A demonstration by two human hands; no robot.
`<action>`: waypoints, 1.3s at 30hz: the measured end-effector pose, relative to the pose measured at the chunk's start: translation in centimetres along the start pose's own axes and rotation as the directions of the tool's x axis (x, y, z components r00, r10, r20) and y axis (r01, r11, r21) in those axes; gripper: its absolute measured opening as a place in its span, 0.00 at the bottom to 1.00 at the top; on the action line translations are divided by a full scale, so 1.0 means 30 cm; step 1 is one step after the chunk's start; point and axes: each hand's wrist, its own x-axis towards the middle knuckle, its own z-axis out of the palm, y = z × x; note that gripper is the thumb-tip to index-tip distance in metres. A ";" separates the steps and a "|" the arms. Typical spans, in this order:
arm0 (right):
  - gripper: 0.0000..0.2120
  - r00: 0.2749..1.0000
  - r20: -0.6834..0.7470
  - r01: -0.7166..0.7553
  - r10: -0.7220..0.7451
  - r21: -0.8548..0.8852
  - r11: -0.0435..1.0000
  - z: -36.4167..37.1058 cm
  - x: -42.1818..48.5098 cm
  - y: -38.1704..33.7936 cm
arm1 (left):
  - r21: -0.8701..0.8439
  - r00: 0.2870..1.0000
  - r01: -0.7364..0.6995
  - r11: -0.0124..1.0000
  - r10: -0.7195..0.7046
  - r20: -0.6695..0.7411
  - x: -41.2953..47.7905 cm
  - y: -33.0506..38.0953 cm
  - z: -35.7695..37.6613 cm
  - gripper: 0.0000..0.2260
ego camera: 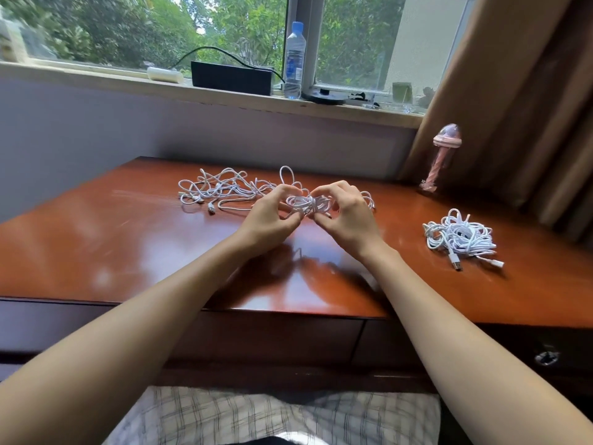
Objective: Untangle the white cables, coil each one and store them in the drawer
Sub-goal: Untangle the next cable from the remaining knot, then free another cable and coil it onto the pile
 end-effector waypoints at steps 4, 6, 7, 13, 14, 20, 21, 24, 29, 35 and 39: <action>0.16 1.000 -0.009 -0.001 0.001 -0.032 0.999 -0.075 -0.008 0.036 | 0.016 0.999 -0.022 1.000 0.022 0.024 0.036 0.026 0.044 0.12; 0.16 1.000 -0.005 -0.002 0.002 -0.047 0.999 -0.118 -0.012 0.055 | 0.033 0.998 -0.045 0.998 0.043 0.044 0.059 0.049 0.073 0.12; 0.15 1.000 0.000 -0.001 0.001 -0.047 0.999 -0.143 -0.013 0.067 | 0.047 0.997 -0.062 0.997 0.059 0.056 0.071 0.061 0.090 0.12; 0.16 0.996 0.085 -0.038 0.042 -0.054 0.998 -0.284 -0.038 0.166 | 0.125 0.989 -0.115 0.986 0.101 0.112 0.124 0.117 0.220 0.13; 0.16 0.995 0.087 -0.051 0.056 -0.060 0.997 -0.304 -0.046 0.185 | 0.134 0.988 -0.119 0.984 0.104 0.117 0.130 0.124 0.248 0.13; 0.18 0.980 0.137 -0.131 0.144 -0.102 0.986 -0.433 -0.096 0.274 | 0.181 0.983 -0.073 0.981 0.040 0.180 0.142 0.187 0.400 0.16; 0.18 0.975 0.137 -0.163 0.174 -0.090 0.983 -0.455 -0.102 0.285 | 0.189 0.980 -0.061 0.980 0.023 0.197 0.144 0.198 0.424 0.17; 0.19 0.941 0.163 -0.296 0.298 -0.039 0.955 -0.518 -0.117 0.323 | 0.222 0.976 -0.037 0.974 -0.013 0.219 0.159 0.224 0.502 0.17; 0.20 0.900 0.223 -0.387 0.374 0.017 0.922 -0.595 -0.138 0.395 | 0.292 0.966 -0.038 0.956 -0.039 0.256 0.168 0.271 0.603 0.12; 0.19 0.883 0.250 -0.428 0.397 0.084 0.900 -0.603 -0.151 0.444 | 0.352 0.960 -0.019 0.936 -0.081 0.267 0.151 0.287 0.672 0.11; 0.19 0.879 0.289 -0.411 0.378 0.061 0.909 -0.570 -0.135 0.445 | 0.335 0.958 0.001 0.942 -0.097 0.270 0.146 0.264 0.679 0.15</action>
